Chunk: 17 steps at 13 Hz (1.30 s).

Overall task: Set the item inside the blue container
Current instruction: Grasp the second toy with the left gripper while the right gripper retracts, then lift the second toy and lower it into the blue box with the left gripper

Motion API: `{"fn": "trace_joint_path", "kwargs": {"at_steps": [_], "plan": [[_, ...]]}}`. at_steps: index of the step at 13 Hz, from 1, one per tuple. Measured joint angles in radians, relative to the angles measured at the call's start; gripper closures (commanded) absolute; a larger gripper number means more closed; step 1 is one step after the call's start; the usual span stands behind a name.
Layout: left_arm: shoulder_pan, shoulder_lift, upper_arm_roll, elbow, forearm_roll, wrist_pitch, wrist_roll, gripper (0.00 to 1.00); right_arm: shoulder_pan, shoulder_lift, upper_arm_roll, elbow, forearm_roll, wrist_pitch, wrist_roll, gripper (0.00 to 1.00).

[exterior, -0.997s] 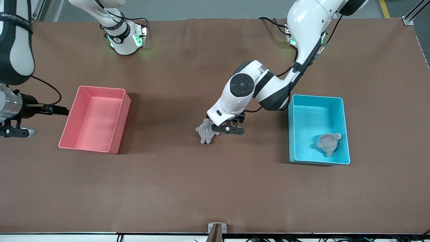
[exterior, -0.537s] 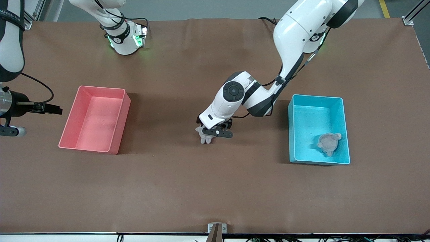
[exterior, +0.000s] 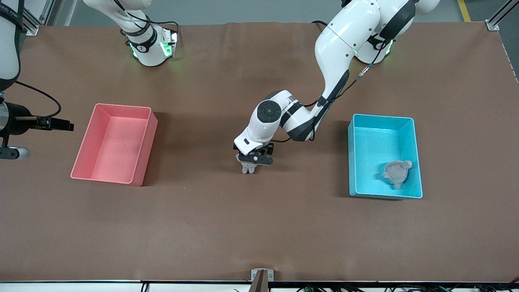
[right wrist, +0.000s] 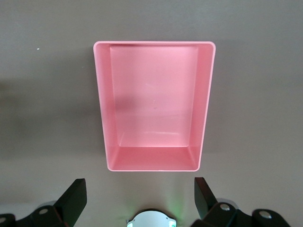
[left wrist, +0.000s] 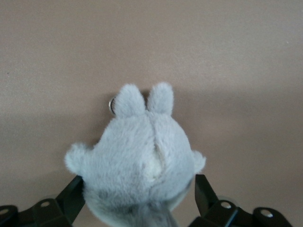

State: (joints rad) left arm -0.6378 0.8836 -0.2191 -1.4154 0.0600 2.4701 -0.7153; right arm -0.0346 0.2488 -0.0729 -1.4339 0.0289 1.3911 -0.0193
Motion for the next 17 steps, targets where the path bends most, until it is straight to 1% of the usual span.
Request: {"fn": "trace_joint_path", "kwargs": {"at_steps": [1,3,4,6,9,10,11,13,15,16,17], "plan": [[0.002,0.007,0.004,0.0,0.0,0.017,0.0,0.44,0.0,0.002,0.0,0.0,0.012,-0.001,0.0,0.0],[0.006,0.023,0.006,0.001,0.0,0.054,0.0,0.6,0.0,0.003,0.0,0.0,0.023,-0.001,0.0,0.0],[0.007,0.025,0.007,0.002,0.0,0.061,0.0,0.7,0.0,0.003,0.0,0.0,0.025,-0.001,0.0,0.0],[0.005,0.025,0.021,0.013,0.0,0.063,0.003,0.81,-0.001,0.003,-0.001,0.0,0.025,0.0,0.0,0.0],[0.007,0.024,0.039,0.026,0.024,0.062,0.028,0.84,0.007,0.003,0.0,0.001,0.025,0.001,0.0,0.0],[0.009,0.019,0.043,0.03,0.061,0.053,0.028,0.85,0.014,0.003,0.001,0.001,0.025,0.003,0.0,0.0],[0.015,0.004,0.049,0.035,0.098,0.012,0.028,0.85,0.02,0.003,0.001,0.001,0.025,0.008,0.0,0.0],[0.036,-0.062,0.053,0.052,0.128,-0.155,0.048,0.85,0.024,0.003,-0.001,0.001,0.024,0.01,0.0,0.0],[0.06,-0.17,0.053,0.054,0.129,-0.359,0.086,0.85,0.024,0.002,-0.012,-0.004,0.024,0.01,0.0,0.0],[0.071,-0.224,0.053,0.045,0.129,-0.45,0.111,0.85,0.023,-0.002,-0.017,-0.008,0.024,0.01,0.0,0.0],[0.086,-0.275,0.053,0.023,0.129,-0.512,0.136,0.85,0.023,-0.01,-0.019,-0.013,0.024,0.012,0.0,0.0]]}}
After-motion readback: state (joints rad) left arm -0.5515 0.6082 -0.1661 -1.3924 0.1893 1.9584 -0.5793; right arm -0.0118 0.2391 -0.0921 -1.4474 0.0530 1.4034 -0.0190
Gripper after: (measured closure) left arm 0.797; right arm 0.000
